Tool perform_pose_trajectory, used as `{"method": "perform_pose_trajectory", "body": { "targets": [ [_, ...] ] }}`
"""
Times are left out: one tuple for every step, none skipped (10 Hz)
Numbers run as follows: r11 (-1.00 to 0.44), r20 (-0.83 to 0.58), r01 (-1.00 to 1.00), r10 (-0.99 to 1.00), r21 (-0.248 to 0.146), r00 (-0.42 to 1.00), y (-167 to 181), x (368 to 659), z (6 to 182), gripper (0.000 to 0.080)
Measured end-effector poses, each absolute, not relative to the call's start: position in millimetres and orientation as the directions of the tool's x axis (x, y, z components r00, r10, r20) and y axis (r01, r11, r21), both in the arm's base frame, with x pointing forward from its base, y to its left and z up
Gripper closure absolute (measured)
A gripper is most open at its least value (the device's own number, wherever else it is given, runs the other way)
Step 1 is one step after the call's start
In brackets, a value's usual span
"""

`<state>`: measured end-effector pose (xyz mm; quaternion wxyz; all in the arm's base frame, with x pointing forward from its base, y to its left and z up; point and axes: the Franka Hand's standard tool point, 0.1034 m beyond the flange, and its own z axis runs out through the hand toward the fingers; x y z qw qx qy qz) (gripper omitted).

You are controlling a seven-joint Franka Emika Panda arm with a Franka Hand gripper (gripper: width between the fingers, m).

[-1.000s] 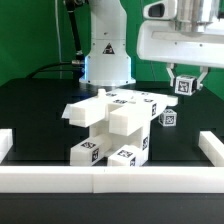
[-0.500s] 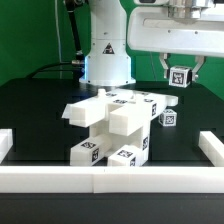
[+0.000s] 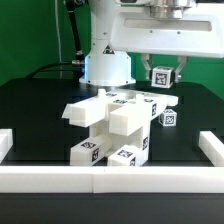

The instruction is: Assemble chair

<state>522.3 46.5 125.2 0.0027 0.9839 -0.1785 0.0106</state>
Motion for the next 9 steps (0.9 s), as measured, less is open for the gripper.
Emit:
{"method": "perform_pose_trajectory", "body": {
  "targets": [
    [-0.944, 0.028, -0.329, -0.329, 0.004, 0.944, 35.0, 528.9, 125.9, 0.0527],
    [-0.952, 0.041, -0.307, -0.306, 0.007, 0.951, 23.5, 539.1, 128.6, 0.0527],
    [-0.952, 0.047, -0.306, -0.306, 0.004, 0.951, 24.3, 543.1, 131.6, 0.0527],
    [-0.952, 0.047, -0.306, -0.306, 0.005, 0.951, 24.2, 542.9, 130.9, 0.0527],
    [-0.952, 0.046, -0.306, -0.306, 0.005, 0.951, 24.1, 542.8, 130.8, 0.0527],
    [-0.952, 0.046, -0.306, -0.306, 0.006, 0.951, 24.1, 542.8, 130.8, 0.0527],
    [-0.957, 0.049, -0.291, -0.290, 0.009, 0.956, 21.4, 543.9, 129.8, 0.0527],
    [-0.964, 0.055, -0.265, -0.264, 0.020, 0.963, 11.5, 549.2, 127.2, 0.0527],
    [-0.965, 0.067, -0.262, -0.260, 0.025, 0.963, 10.5, 558.2, 128.5, 0.0527]
  ]
}}
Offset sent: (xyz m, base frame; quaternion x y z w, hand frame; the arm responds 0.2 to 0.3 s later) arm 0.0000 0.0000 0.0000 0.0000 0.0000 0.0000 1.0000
